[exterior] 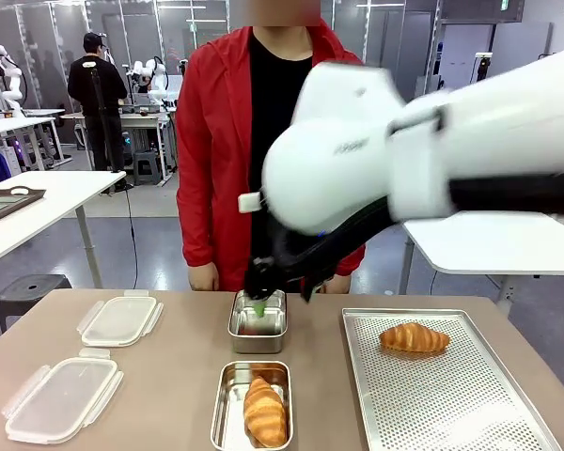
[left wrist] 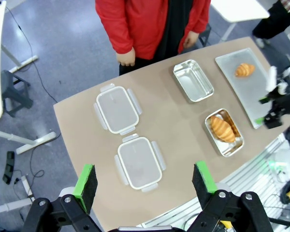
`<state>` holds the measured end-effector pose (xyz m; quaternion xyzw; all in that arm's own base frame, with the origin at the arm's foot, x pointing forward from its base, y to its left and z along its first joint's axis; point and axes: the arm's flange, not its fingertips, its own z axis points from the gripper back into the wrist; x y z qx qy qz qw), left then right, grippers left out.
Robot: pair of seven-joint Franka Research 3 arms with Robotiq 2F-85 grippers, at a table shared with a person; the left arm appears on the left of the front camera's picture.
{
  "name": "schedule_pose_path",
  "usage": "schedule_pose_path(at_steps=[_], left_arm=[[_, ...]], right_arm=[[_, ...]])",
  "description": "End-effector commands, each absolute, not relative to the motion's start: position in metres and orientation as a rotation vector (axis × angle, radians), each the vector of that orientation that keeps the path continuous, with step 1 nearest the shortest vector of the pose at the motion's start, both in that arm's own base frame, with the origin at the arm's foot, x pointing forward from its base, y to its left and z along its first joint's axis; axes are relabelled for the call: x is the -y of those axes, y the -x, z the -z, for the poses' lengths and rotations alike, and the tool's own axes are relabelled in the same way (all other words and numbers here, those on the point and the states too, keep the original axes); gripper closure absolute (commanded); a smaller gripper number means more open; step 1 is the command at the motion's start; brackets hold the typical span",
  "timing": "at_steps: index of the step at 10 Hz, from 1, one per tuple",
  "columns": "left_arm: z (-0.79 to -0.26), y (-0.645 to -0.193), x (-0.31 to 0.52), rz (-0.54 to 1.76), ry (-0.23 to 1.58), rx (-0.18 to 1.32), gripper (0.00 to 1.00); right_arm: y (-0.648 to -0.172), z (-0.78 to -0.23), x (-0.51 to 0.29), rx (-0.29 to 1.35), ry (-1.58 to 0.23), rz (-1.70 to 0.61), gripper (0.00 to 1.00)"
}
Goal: Place the bread into the airtight container.
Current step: Pick up a Butter Roll and place it into an empty Airtight Container.
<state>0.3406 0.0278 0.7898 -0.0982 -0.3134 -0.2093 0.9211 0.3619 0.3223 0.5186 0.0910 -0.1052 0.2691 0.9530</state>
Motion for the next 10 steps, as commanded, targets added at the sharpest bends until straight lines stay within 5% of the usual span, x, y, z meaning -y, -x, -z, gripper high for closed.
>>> schedule_pose_path(at_steps=[1,5,10], left_arm=[[-0.79,-0.339,-0.027,0.434,0.206,0.645,0.0],[-0.79,-0.339,-0.027,0.434,0.206,0.645,0.0],[-0.79,-0.339,-0.027,0.434,0.206,0.645,0.0]], right_arm=[[-0.363,-0.521,-0.259,0.222,-0.186,-0.65,0.07],[-0.373,-0.556,-0.124,0.269,-0.23,-0.89,0.07],[-0.457,-0.473,-0.049,0.375,-0.42,-1.024,0.07]])
